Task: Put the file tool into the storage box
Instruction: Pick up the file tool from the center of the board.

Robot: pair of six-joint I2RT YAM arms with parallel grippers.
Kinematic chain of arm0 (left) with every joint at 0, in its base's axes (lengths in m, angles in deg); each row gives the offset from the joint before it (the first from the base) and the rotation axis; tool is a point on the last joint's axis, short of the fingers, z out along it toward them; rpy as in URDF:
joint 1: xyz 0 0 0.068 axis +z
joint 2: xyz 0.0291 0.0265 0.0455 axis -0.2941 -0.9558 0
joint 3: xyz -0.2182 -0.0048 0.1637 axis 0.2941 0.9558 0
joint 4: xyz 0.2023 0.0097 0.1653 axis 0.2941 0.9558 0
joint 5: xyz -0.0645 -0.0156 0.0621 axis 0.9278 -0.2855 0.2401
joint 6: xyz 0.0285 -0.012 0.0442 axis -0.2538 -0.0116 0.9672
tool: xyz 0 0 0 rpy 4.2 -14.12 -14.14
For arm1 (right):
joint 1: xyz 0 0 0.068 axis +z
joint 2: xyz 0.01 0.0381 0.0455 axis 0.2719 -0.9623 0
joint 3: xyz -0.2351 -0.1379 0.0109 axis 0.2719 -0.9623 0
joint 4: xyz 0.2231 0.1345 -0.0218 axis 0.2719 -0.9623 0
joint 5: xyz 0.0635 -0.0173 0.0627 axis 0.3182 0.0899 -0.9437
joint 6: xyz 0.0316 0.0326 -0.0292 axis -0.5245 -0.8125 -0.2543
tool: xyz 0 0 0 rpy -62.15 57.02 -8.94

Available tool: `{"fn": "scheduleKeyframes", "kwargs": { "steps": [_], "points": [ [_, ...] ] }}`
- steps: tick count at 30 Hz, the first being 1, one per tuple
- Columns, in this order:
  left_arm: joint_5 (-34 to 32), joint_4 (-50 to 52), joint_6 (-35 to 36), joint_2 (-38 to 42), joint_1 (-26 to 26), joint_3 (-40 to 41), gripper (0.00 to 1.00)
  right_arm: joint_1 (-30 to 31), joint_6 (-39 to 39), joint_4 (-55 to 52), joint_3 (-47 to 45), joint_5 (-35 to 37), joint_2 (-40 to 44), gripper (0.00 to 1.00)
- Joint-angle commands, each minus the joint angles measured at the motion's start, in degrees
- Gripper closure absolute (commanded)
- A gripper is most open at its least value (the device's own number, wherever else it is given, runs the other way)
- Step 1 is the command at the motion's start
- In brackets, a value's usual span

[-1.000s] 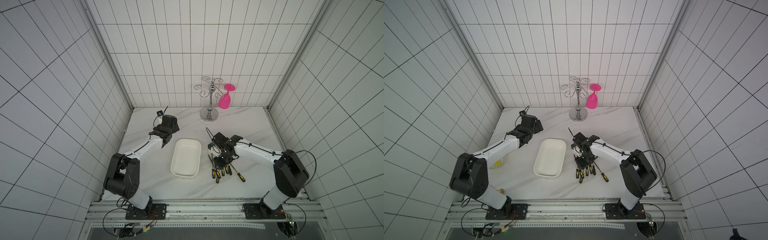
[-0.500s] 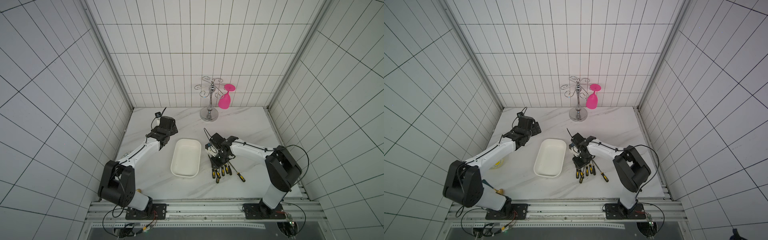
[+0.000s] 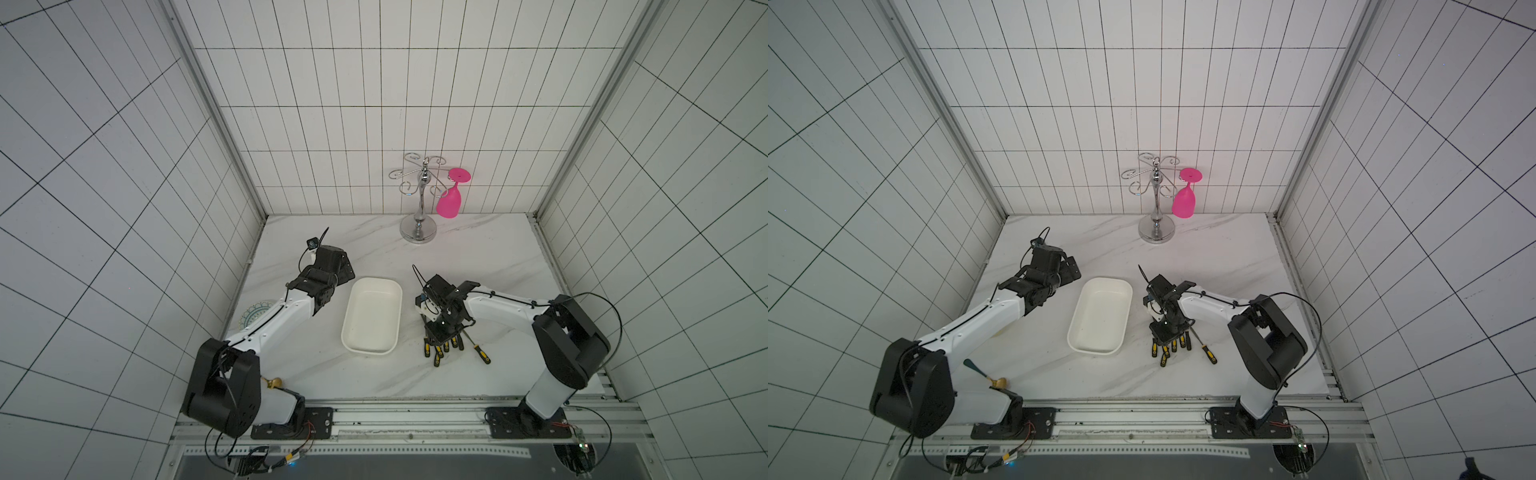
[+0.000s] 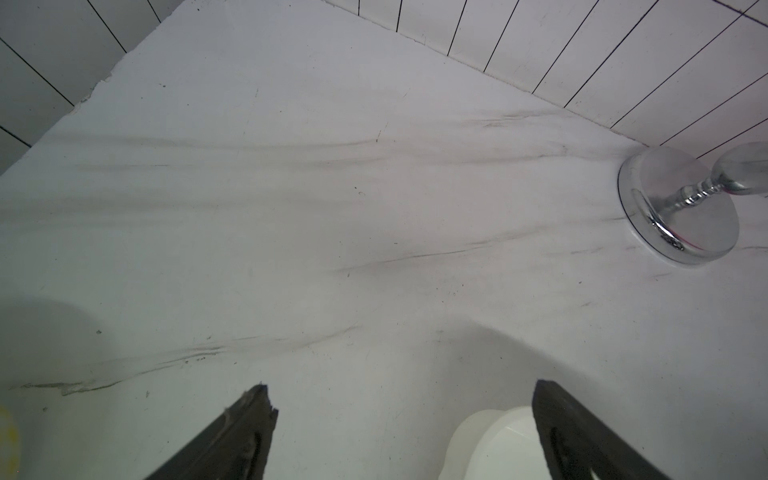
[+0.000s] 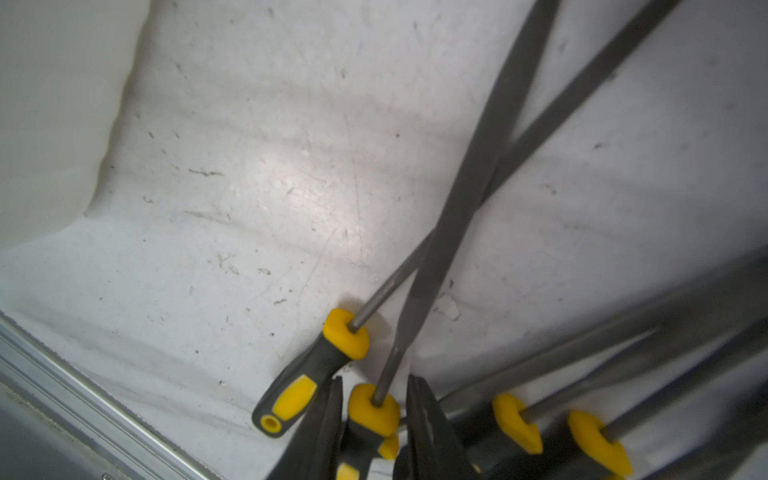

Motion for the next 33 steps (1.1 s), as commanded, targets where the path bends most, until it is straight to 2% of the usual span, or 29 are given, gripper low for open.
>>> {"fn": "scheduleKeyframes", "kwargs": {
  "steps": [1, 3, 6, 10, 14, 20, 25, 29, 33],
  "points": [
    [0.1, -1.4, -0.2, 2.3, -0.4, 1.3, 0.01, 0.6, -0.8, 0.5, -1.7, 1.4, 0.2, 0.69],
    [0.0, -1.9, -0.1, 2.4, -0.4, 1.8, 0.01, 0.7, -1.3, 0.7, -1.6, 1.8, -0.3, 0.73],
    [1.3, -2.0, -0.1, 1.5, -0.4, 1.5, 0.01, 0.7, -1.6, 0.6, -0.8, 2.2, -1.0, 0.91],
    [4.8, -2.7, 0.7, 0.1, -0.8, 0.7, 0.01, 0.7, -2.5, 0.7, 0.6, 4.3, 0.0, 0.99],
    [9.3, -4.5, 3.1, -0.4, -2.3, -0.1, 0.01, 0.6, -3.8, 0.5, 3.9, 7.3, 2.8, 1.00],
    [23.4, -8.5, 7.5, -0.4, -4.6, -1.6, 0.01, 0.5, -7.4, 2.7, 9.7, 8.4, 5.8, 1.00],
    [33.5, -12.2, 5.7, -0.3, -5.1, -1.0, 0.01, 0.6, -8.2, 6.2, 14.2, 3.9, 6.0, 1.00],
    [37.8, -17.8, 3.5, 0.0, -6.1, 1.5, 0.01, 0.6, -8.1, 8.5, 17.7, -1.6, 3.1, 1.00],
    [40.4, -21.6, 1.0, -1.3, -6.2, 3.1, 0.01, 0.6, -7.1, 7.2, 21.9, -3.2, -0.1, 1.00]
  ]
}}
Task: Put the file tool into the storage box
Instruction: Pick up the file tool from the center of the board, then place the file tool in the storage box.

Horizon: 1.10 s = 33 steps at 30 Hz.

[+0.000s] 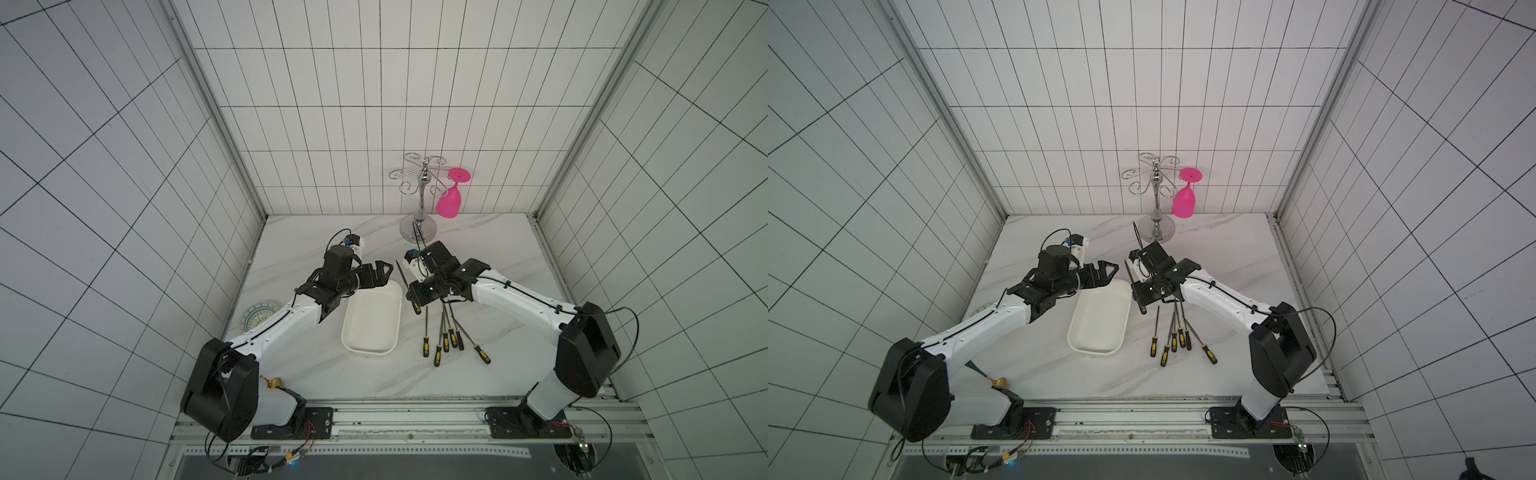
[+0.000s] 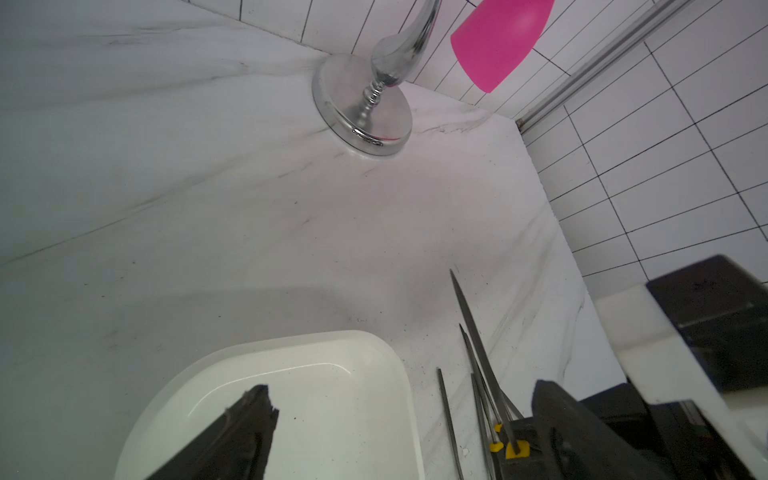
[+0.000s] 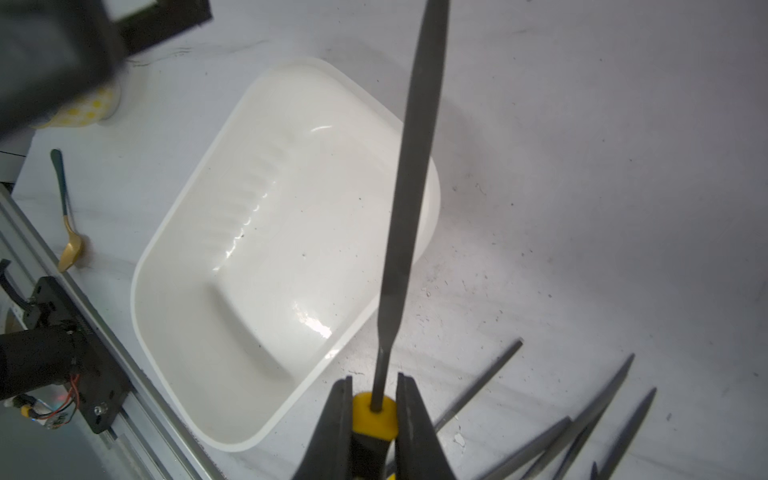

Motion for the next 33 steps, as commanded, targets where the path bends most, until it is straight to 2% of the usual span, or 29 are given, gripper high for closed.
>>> {"fn": "scheduleKeyframes", "kwargs": {
  "steps": [1, 6, 8, 10, 11, 14, 15, 16, 17, 20, 26, 29, 33],
  "points": [
    [5.0, -5.1, -2.2, -1.5, -0.2, 1.2, 0.01, 0.4, 0.2, 0.3, 4.5, -3.7, -2.5, 1.00],
    [5.4, -6.4, -3.0, -3.8, -1.2, 1.3, 0.01, 0.5, -0.9, 0.7, 6.8, -6.1, -3.0, 1.00],
    [6.2, -7.3, -3.5, -4.8, -1.3, 1.4, 0.05, 0.5, -1.1, 0.9, 6.7, -6.1, -2.2, 1.00],
    [7.2, -8.4, -4.1, -5.7, -1.3, 1.5, 0.19, 0.6, -1.4, 1.4, 6.2, -6.1, -1.2, 1.00],
    [7.5, -9.2, -4.5, -6.0, -1.3, 1.8, 0.29, 0.7, -1.5, 1.8, 5.9, -6.1, -0.6, 1.00],
    [8.9, -12.5, -5.5, -6.9, -1.3, 2.5, 0.48, 1.0, -1.6, 2.8, 5.3, -5.9, 1.1, 1.00],
    [9.0, -13.0, -5.8, -7.2, -1.4, 2.4, 0.59, 1.0, -1.7, 2.9, 5.3, -5.8, 1.4, 1.00],
    [9.4, -13.5, -5.9, -7.5, -1.4, 2.5, 0.75, 1.0, -1.7, 3.0, 5.3, -5.5, 1.9, 1.00],
    [9.6, -13.7, -6.0, -7.7, -1.4, 2.4, 0.85, 1.0, -1.8, 3.1, 5.2, -5.2, 2.2, 1.00],
    [10.7, -14.9, -6.4, -7.7, -1.4, 2.8, 1.00, 1.0, -2.1, 3.8, 4.6, -4.7, 3.0, 1.00],
    [10.5, -12.7, -5.4, -5.7, -1.2, 3.7, 1.00, 1.0, -2.4, 4.1, 4.2, -4.0, 3.3, 1.00],
    [7.9, -6.1, -1.9, -3.6, -1.1, 3.2, 1.00, 0.9, -3.1, 4.2, 3.6, -1.4, 4.3, 0.76],
    [3.1, 7.5, 4.8, -0.8, -1.5, 2.1, 1.00, 0.0, -3.9, 4.4, 2.1, 4.9, 6.4, 0.69]
  ]
}}
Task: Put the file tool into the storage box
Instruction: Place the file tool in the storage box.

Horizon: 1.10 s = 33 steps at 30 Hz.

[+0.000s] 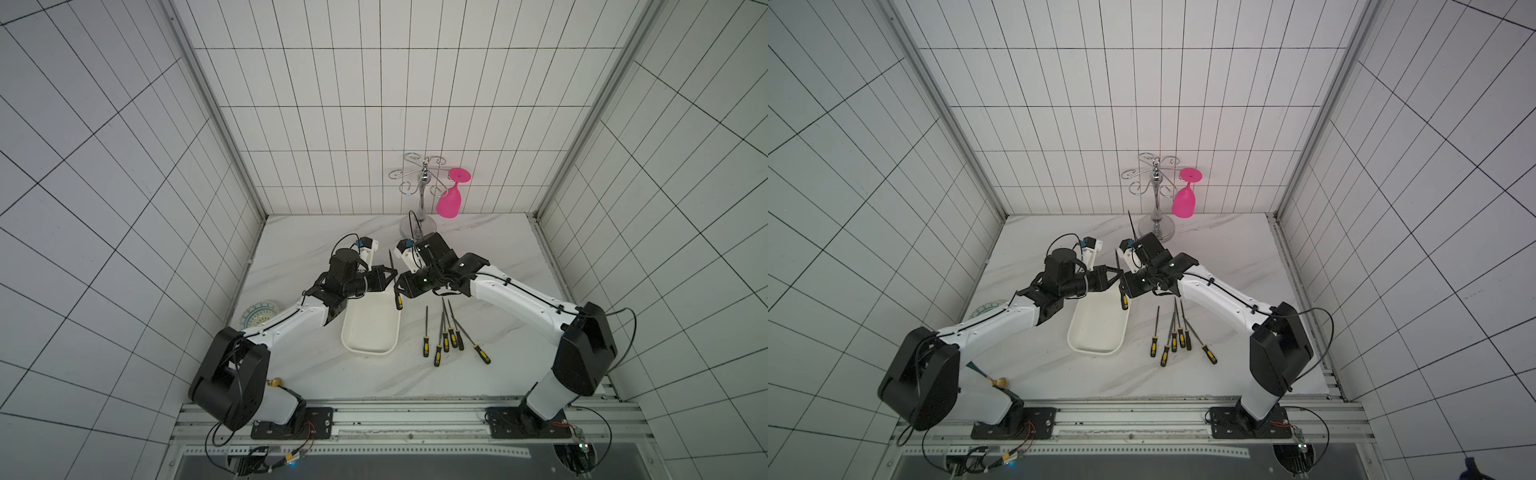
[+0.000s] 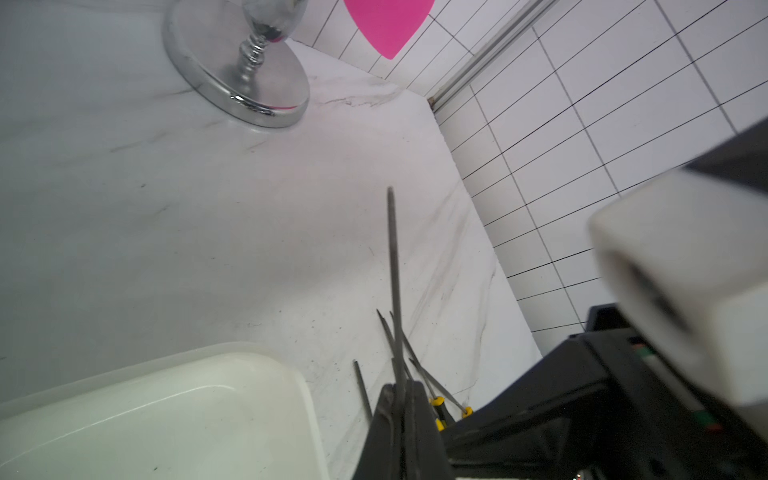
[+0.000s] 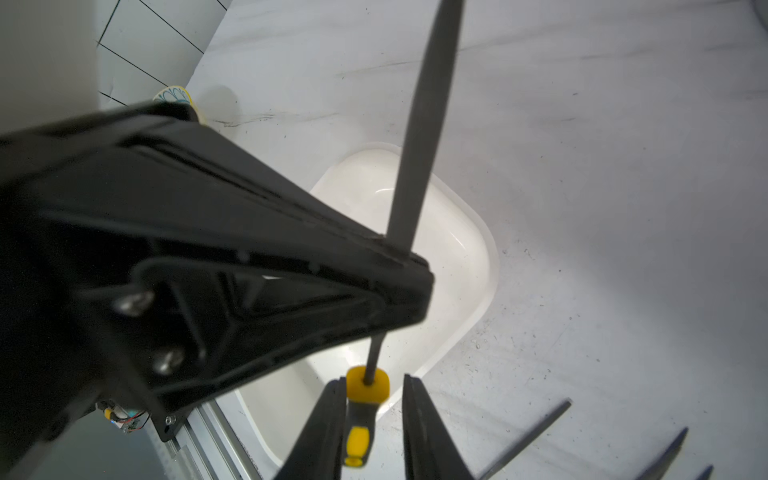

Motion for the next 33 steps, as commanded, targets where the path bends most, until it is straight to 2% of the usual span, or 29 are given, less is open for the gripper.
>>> {"fn": "scheduleKeyframes", "kwargs": {
  "steps": [1, 3, 6, 11, 15, 16, 17, 18, 24, 26, 29, 33],
  "points": [
    [-6.3, 16.2, 8.2, 2.5, 0.1, 0.5, 1.00, -1.3, -1.5, 2.1, -2.0, 7.5, 4.7, 0.69],
    [-9.2, 21.0, 10.4, 3.7, -0.2, 1.2, 1.00, -2.6, -2.5, 2.8, -3.5, 9.9, 6.1, 0.69],
    [-10.2, 24.0, 12.5, 3.5, -1.5, 2.6, 1.00, -5.0, -4.4, 4.1, -6.0, 11.8, 7.8, 0.69],
    [-10.4, 30.8, 13.9, -4.3, -3.3, -2.8, 1.00, -7.2, -5.7, 2.1, -7.2, 13.5, 7.5, 0.69],
    [-8.7, 32.7, 14.2, -9.4, -3.3, -5.6, 1.00, -7.6, -5.6, -1.2, -7.7, 9.3, 5.6, 0.69],
    [-8.7, 32.7, 13.8, -10.1, -3.3, -6.0, 0.97, -7.5, -5.6, -2.4, -8.0, 7.6, 4.7, 0.69],
    [-8.7, 32.7, 13.7, -10.7, -3.3, -6.3, 0.78, -7.3, -5.4, -3.7, -8.3, 5.6, 3.8, 0.68],
    [-8.7, 32.6, 13.6, -11.0, -3.3, -6.5, 0.68, -7.1, -4.9, -4.7, -8.5, 3.9, 3.0, 0.68],
    [-10.0, 31.8, 12.4, -11.6, -3.1, -8.0, 0.47, -3.9, -1.2, -14.7, -8.2, 3.7, -2.3, 0.62],
    [-11.0, 31.0, 11.8, -11.0, -3.1, -8.4, 0.42, -3.6, -0.8, -16.6, -8.2, 2.0, -3.8, 0.55],
    [-12.4, 29.2, 11.2, -9.4, -3.0, -8.3, 0.39, -2.8, -0.8, -17.5, -9.2, 0.2, -5.7, 0.49],
    [-14.4, 27.8, 10.6, -7.7, -2.6, -8.3, 0.38, -1.0, 0.0, -18.7, -10.2, -0.4, -7.7, 0.47]
  ]
}}
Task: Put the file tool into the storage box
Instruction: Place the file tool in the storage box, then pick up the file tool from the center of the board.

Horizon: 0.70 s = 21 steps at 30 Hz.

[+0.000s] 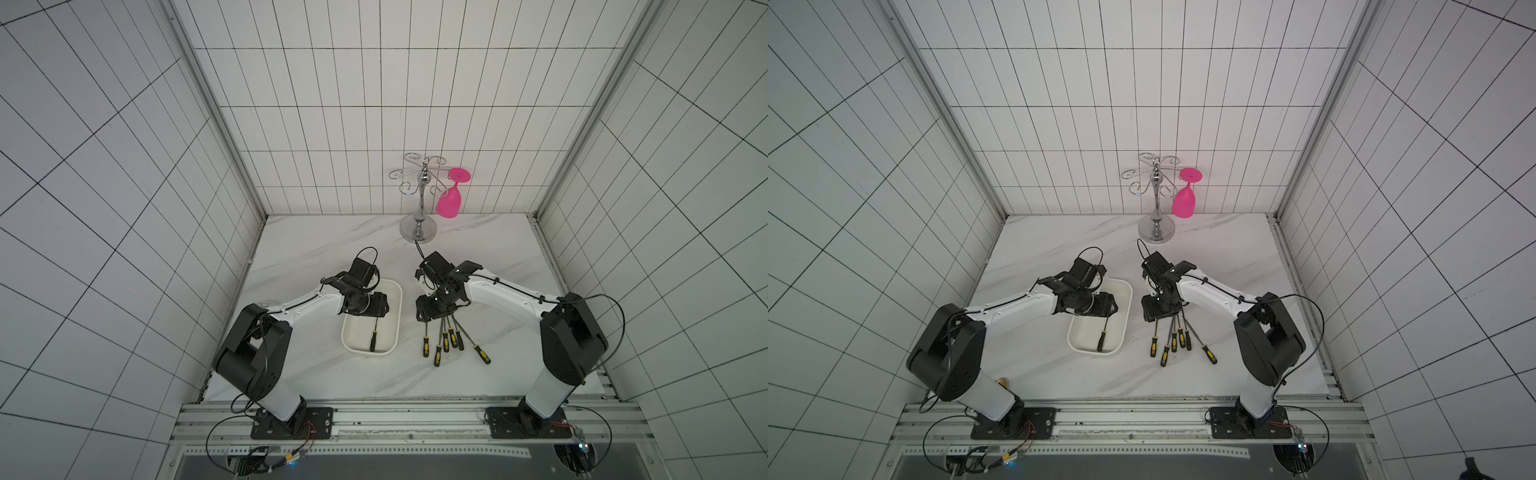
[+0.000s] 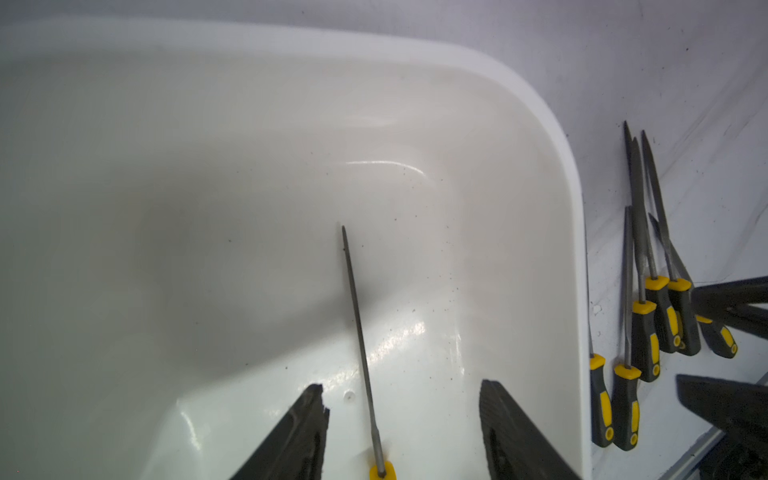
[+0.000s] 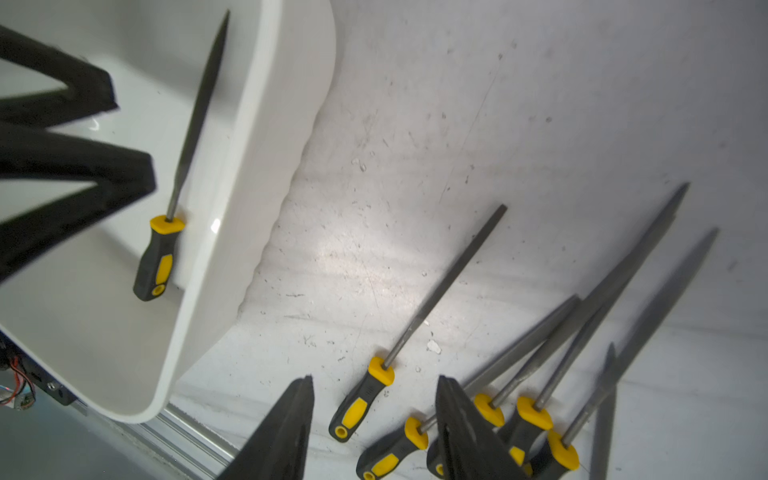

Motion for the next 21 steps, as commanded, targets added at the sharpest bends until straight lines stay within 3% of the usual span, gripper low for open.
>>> {"fn": "scheduleKeyframes", "kwargs": {
  "steps": [1, 12, 21],
  "points": [
    [-2.6, -2.7, -0.7, 2.4, 0.6, -1.2, 0.38, 1.4, 1.4, -4.3, -1.8, -1.6, -2.0, 0.47],
    [-0.4, -5.4, -4.3, 2.5, 3.3, 0.3, 0.38, 3.0, 0.2, -5.5, -2.3, -3.1, -7.6, 0.53],
    [0.1, -6.1, -5.6, 3.0, 4.2, 1.1, 0.38, 4.7, -1.7, -4.4, -6.4, 0.6, -8.2, 0.58]
  ]
}}
